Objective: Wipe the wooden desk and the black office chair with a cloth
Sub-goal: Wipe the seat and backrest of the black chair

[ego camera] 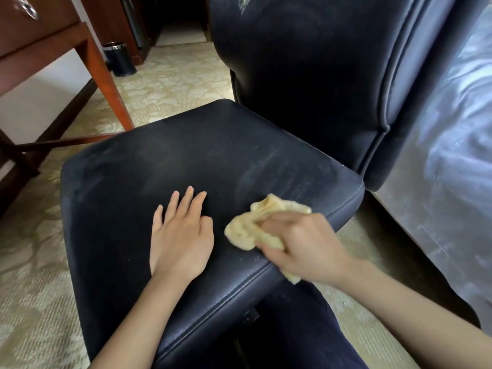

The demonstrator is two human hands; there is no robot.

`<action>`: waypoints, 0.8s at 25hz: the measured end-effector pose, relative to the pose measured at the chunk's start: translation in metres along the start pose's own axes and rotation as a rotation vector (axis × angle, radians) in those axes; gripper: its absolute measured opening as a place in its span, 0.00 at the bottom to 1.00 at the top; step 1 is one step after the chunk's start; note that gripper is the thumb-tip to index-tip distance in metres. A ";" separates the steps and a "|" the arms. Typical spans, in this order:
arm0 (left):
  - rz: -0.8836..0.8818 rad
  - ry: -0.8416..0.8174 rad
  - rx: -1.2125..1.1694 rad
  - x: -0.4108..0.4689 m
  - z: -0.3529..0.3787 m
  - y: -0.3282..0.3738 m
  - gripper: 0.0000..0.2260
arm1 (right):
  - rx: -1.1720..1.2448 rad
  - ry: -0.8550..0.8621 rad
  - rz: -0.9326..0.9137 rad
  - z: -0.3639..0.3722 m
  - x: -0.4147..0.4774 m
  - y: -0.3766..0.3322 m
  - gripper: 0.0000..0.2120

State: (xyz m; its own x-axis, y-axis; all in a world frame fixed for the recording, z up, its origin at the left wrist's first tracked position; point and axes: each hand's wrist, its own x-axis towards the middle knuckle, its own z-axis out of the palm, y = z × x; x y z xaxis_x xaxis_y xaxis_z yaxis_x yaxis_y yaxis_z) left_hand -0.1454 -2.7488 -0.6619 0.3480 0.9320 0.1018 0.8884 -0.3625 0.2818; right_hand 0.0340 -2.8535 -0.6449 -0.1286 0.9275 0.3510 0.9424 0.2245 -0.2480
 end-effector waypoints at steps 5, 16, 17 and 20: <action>-0.014 0.013 0.021 -0.001 0.004 0.005 0.25 | -0.167 0.100 0.347 -0.001 0.025 0.085 0.12; -0.048 0.064 0.001 -0.001 0.009 0.014 0.24 | -0.086 -0.017 0.434 0.022 0.120 0.088 0.14; -0.055 0.069 -0.008 0.000 0.009 0.014 0.24 | -0.056 -0.014 0.361 0.024 0.116 0.075 0.12; -0.076 0.079 -0.051 -0.001 0.009 0.015 0.24 | 0.066 -0.008 0.191 0.024 0.091 0.043 0.10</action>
State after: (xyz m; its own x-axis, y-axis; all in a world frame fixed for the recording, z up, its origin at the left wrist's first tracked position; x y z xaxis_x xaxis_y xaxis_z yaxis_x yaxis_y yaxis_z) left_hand -0.1302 -2.7551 -0.6662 0.2541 0.9551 0.1524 0.8941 -0.2920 0.3397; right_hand 0.0552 -2.7529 -0.6451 0.0481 0.9574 0.2847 0.9274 0.0630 -0.3687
